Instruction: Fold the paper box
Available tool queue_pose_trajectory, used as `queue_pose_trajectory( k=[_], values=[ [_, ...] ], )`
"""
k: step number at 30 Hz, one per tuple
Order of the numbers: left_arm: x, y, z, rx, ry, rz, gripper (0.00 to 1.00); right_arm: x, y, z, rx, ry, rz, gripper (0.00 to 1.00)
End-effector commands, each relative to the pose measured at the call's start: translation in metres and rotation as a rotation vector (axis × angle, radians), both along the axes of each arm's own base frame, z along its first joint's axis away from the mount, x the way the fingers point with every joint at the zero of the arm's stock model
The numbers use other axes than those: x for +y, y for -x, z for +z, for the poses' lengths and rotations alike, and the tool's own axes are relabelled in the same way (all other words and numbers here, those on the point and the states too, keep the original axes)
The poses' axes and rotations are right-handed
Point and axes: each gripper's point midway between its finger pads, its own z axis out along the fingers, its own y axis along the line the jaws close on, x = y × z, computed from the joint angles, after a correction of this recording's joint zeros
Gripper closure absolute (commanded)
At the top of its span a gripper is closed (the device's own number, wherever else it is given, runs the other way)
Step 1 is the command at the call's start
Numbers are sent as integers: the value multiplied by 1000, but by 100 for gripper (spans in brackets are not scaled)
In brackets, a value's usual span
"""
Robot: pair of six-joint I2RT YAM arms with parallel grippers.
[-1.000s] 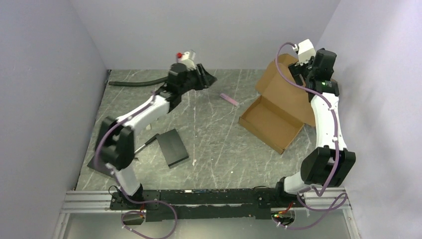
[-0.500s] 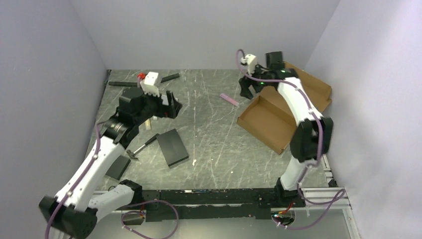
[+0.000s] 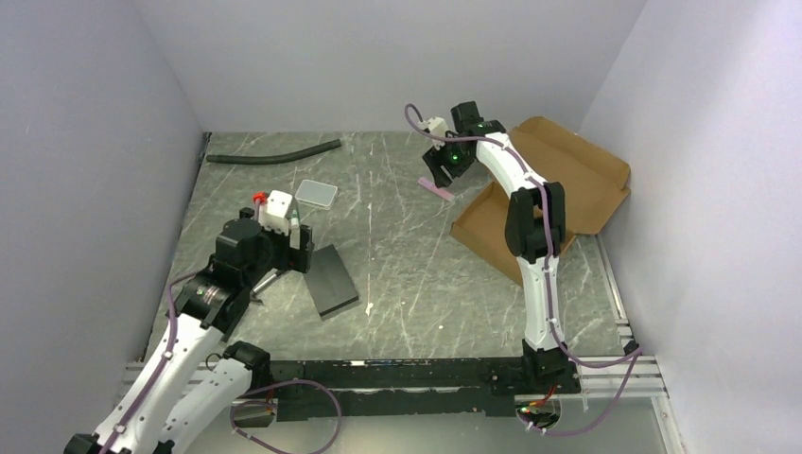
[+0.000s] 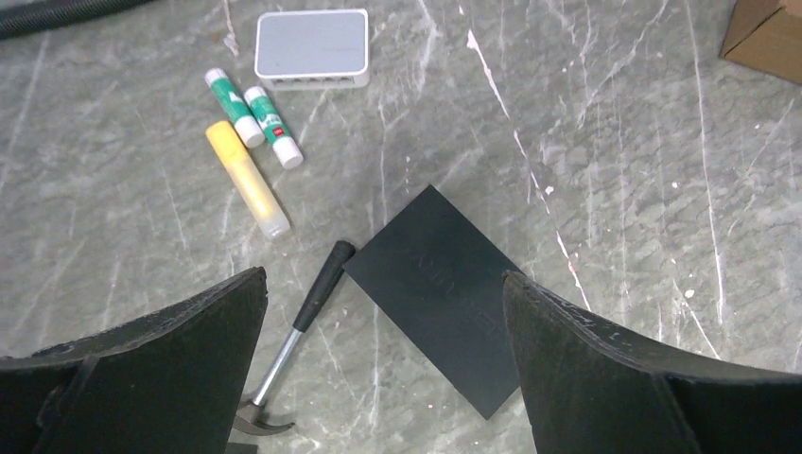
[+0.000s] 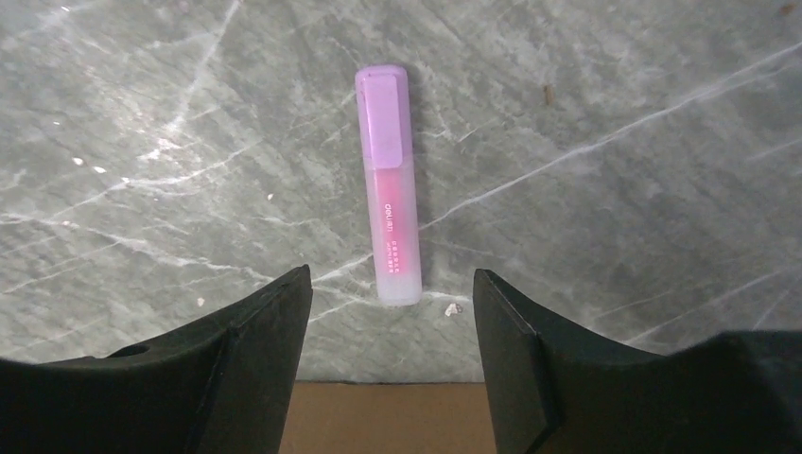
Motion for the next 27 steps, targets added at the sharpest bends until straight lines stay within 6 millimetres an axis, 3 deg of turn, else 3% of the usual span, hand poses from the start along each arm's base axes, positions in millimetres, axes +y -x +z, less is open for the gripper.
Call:
queue_pose_trajectory(
  k=[1, 5, 15, 18, 23, 27],
  values=[
    [3, -5, 20, -82, -12, -9, 0, -3, -2, -8, 19, 60, -26, 34],
    [0, -5, 20, -79, -7, -21, 1, 3, 4, -32, 59, 97, -5, 35],
    [0, -4, 20, -79, -3, -27, 0, 0, -1, -55, 70, 154, -2, 47],
    [0, -4, 20, -80, -2, -27, 1, 1, 2, -63, 89, 160, 7, 59],
    [-1, -4, 20, -80, -1, -29, 0, 8, 10, -69, 98, 176, 22, 94],
    [0, -4, 21, -85, 0, -27, 1, 19, 20, -61, 80, 174, 39, 100]
  ],
)
